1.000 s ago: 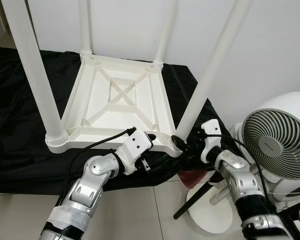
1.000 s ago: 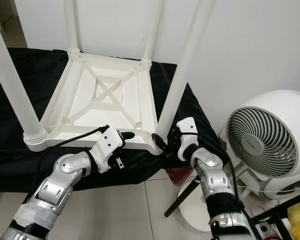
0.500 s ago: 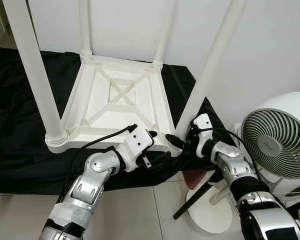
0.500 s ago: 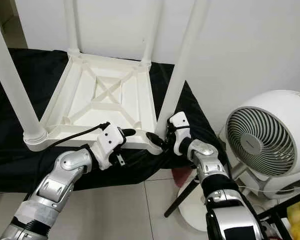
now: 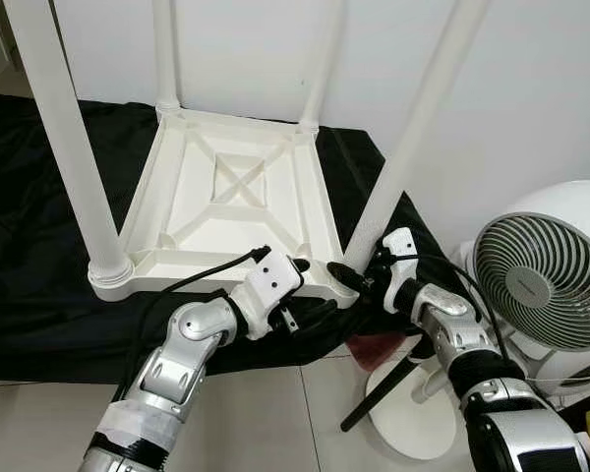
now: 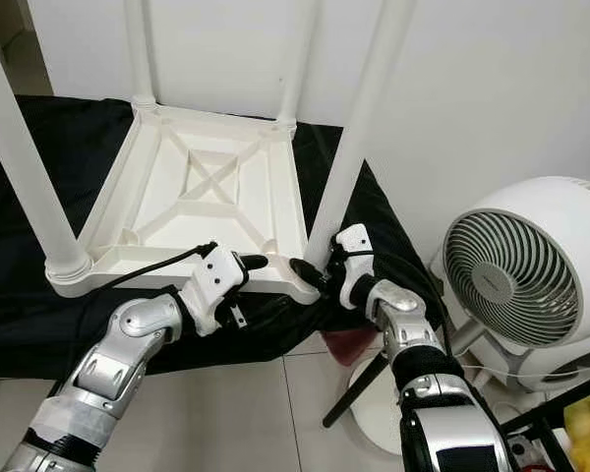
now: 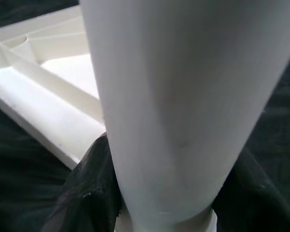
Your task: Building children table
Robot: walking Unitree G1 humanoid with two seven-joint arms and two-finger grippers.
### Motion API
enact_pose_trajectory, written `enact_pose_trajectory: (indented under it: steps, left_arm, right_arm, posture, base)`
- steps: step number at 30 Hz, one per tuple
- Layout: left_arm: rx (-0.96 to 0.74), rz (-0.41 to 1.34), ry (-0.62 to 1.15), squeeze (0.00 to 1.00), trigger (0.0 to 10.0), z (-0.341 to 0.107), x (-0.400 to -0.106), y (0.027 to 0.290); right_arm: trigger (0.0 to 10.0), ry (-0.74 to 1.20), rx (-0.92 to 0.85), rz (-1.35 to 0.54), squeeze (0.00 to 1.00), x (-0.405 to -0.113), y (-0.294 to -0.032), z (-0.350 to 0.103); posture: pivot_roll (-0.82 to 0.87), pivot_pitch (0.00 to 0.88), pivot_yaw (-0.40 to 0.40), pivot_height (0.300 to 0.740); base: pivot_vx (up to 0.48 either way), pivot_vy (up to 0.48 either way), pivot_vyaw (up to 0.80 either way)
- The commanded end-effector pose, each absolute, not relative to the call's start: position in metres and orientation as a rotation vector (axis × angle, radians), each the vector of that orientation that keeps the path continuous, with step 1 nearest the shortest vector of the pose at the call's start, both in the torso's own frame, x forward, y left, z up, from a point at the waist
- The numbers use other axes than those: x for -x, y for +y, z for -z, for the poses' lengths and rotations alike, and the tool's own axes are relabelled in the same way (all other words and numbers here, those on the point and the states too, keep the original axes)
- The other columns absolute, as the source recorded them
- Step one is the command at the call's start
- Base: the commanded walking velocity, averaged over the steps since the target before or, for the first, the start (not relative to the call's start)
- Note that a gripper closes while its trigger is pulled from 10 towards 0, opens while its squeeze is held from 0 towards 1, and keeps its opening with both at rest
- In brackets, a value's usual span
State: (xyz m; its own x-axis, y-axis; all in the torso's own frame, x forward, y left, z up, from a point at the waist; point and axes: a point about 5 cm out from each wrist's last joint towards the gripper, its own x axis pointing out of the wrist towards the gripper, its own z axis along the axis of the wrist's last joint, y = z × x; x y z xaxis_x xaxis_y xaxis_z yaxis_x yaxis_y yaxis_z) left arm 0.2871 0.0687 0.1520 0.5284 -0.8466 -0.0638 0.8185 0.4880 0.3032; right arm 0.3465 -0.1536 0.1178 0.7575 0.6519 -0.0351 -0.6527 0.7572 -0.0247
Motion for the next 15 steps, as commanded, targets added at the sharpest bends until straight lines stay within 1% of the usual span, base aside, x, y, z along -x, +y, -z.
enact_pose_trajectory:
  steps: [1,2,5,9,10,14,15]
  left_arm:
    - [-0.306,0.999,-0.093,0.0,10.0,-0.15,-0.285,0.065]
    - [-0.306,0.999,-0.093,0.0,10.0,-0.15,-0.285,0.065]
    - [-0.306,1.009,-0.09,0.0,10.0,-0.15,-0.285,0.064]
    - [-0.307,1.023,-0.086,0.0,10.0,-0.148,-0.284,0.063]
    - [-0.306,1.028,-0.085,0.0,10.0,-0.148,-0.284,0.062]
    - [-0.305,1.037,-0.083,0.0,10.0,-0.147,-0.284,0.061]
    - [-0.306,1.039,-0.083,0.0,10.0,-0.147,-0.284,0.061]
  right_arm:
    - [10.0,0.029,0.029,-0.666,0.0,-0.344,-0.157,-0.114]
    - [10.0,0.029,0.029,-0.666,0.0,-0.344,-0.157,-0.114]
    - [10.0,0.009,0.023,-0.553,0.0,-0.342,-0.155,-0.116]
    - [10.0,0.03,-0.018,-0.471,0.0,-0.331,-0.137,-0.115]
    - [10.0,0.045,-0.039,-0.421,0.0,-0.33,-0.134,-0.113]
    - [10.0,0.063,-0.074,-0.339,0.0,-0.327,-0.127,-0.112]
    - [10.0,0.07,-0.089,-0.289,0.0,-0.326,-0.125,-0.11]
  posture:
    - [-0.04,0.0,-0.147,0.74]
    - [-0.04,0.0,-0.147,0.74]
    - [-0.05,0.0,-0.14,0.74]
    - [-0.06,0.0,-0.132,0.74]
    - [-0.06,0.0,-0.129,0.74]
    - [-0.07,0.0,-0.127,0.74]
    - [-0.07,0.0,-0.125,0.74]
  base:
    - [0.0,0.0,0.0]
    - [0.0,0.0,0.0]
    - [0.0,0.0,0.0]
    - [0.0,0.0,0.0]
    - [0.0,0.0,0.0]
    - [0.0,0.0,0.0]
    - [0.0,0.0,0.0]
